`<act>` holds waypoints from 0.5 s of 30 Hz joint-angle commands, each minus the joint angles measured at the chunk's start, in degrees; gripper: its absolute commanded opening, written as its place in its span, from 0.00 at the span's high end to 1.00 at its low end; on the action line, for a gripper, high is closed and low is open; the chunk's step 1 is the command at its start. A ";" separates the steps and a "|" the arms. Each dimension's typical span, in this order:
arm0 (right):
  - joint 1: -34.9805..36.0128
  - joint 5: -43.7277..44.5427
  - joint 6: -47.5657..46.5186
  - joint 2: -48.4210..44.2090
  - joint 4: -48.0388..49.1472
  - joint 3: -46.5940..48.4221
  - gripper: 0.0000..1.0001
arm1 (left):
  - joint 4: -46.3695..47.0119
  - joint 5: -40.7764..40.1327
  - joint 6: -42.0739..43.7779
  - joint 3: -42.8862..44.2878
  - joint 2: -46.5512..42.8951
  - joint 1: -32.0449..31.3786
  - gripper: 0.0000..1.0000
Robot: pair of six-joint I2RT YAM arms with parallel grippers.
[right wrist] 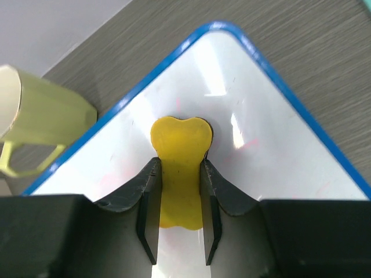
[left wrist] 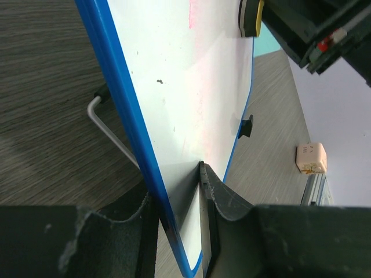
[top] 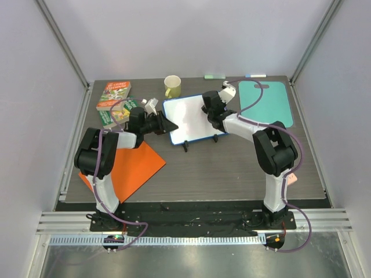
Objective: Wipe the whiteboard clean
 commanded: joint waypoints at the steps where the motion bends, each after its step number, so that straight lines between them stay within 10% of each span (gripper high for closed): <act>1: 5.46 -6.65 1.40 -1.65 -4.18 -4.78 0.99 | -6.18 -1.52 9.90 -0.99 1.22 -2.27 1.00; 15: 1.17 0.29 -0.70 -2.62 -5.68 -4.27 0.99 | -6.44 -1.52 9.90 -0.99 1.22 -2.27 1.00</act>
